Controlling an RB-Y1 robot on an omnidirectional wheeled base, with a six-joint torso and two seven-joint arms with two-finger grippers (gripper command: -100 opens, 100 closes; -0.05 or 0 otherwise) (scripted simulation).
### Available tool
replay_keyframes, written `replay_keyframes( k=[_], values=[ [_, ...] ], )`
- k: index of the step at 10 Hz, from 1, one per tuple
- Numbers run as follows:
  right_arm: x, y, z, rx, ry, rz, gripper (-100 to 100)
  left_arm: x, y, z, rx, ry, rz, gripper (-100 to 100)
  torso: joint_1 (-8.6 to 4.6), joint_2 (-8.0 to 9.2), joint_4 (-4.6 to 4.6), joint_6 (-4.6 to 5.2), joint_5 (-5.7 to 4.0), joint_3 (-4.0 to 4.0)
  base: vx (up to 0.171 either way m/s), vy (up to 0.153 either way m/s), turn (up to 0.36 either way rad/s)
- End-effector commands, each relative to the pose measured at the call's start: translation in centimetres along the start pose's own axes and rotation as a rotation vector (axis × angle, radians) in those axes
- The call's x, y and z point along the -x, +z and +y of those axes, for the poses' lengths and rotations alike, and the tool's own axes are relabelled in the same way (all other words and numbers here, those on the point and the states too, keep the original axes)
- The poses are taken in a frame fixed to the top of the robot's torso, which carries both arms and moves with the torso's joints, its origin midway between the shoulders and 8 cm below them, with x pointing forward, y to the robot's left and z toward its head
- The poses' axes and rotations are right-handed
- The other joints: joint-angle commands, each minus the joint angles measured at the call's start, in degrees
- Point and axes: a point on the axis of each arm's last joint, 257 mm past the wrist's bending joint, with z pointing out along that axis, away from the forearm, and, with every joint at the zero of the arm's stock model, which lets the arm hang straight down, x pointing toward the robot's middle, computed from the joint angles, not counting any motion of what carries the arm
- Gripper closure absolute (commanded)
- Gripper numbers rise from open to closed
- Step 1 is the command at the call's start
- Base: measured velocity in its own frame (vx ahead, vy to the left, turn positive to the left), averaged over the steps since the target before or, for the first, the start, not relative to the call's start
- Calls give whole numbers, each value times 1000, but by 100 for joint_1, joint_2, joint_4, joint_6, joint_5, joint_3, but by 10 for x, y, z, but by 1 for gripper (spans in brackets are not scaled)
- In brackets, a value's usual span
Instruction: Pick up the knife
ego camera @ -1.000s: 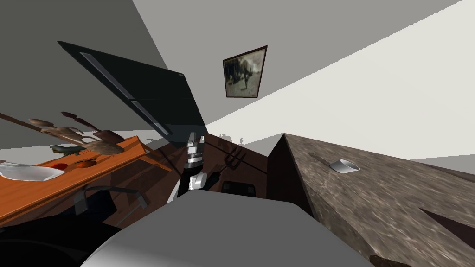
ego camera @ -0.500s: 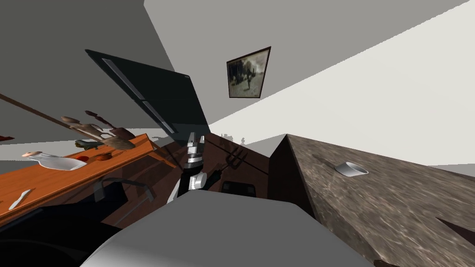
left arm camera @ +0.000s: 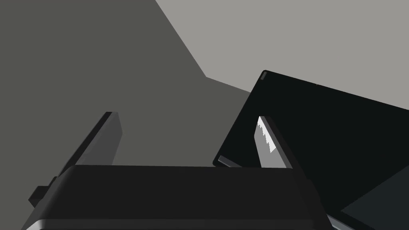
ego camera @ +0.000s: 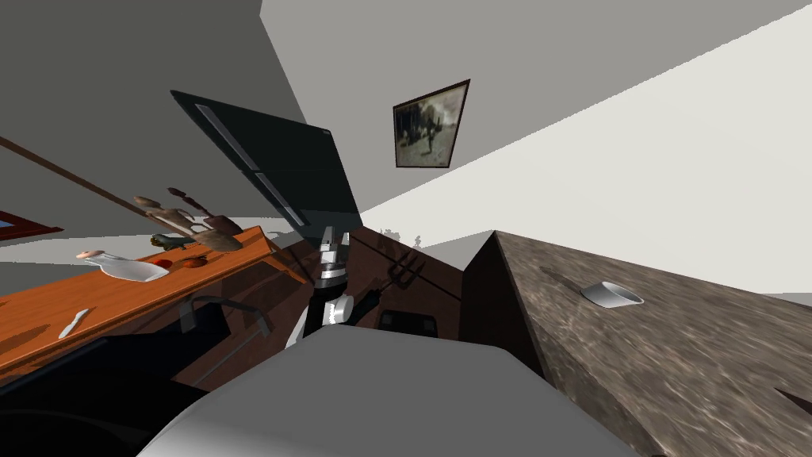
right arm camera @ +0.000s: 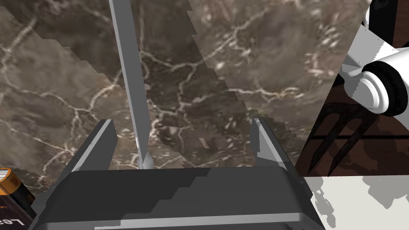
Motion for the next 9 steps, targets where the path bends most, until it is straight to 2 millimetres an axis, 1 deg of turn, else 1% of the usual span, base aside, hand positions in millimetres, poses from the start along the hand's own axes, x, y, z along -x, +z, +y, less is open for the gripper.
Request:
replay_keyframes(
  k=[1, 5, 6, 7, 8, 9],
  values=[
    [0, 0, 1, 0, 0, 0, -100, 0, 0, 0, 0, 0, 0, 0, 0, 0, 0, 0, 0, 0, 0, 0, 0],
    [0, 0, 1, 0, 0, 0, -100, 0, 0, 0, 0, 0, 0, 0, -5, -4, -1, 1, -1, -2, 2, -2, -8],
    [17, 6, -15, 9, -26, 4, -100, 0, 0, 0, 0, 0, 0, 0, -6, -5, -1, 1, -1, -3, -74, 77, 239],
    [19, 8, -14, 11, -10, 1, -100, 0, 0, 0, 0, 0, 0, 0, 14, 15, 3, -7, 1, 8, -139, 101, 119],
    [19, 8, -14, 11, 10, 1, -100, 0, 0, 0, 0, 0, 0, 0, 26, 39, 8, 1, 6, 22, -106, 72, -42],
    [37, 13, -30, 18, -28, 3, -100, 0, 0, 0, 0, 0, 0, 0, 24, 38, 9, 4, 6, 23, -155, 94, 208]
  ],
)
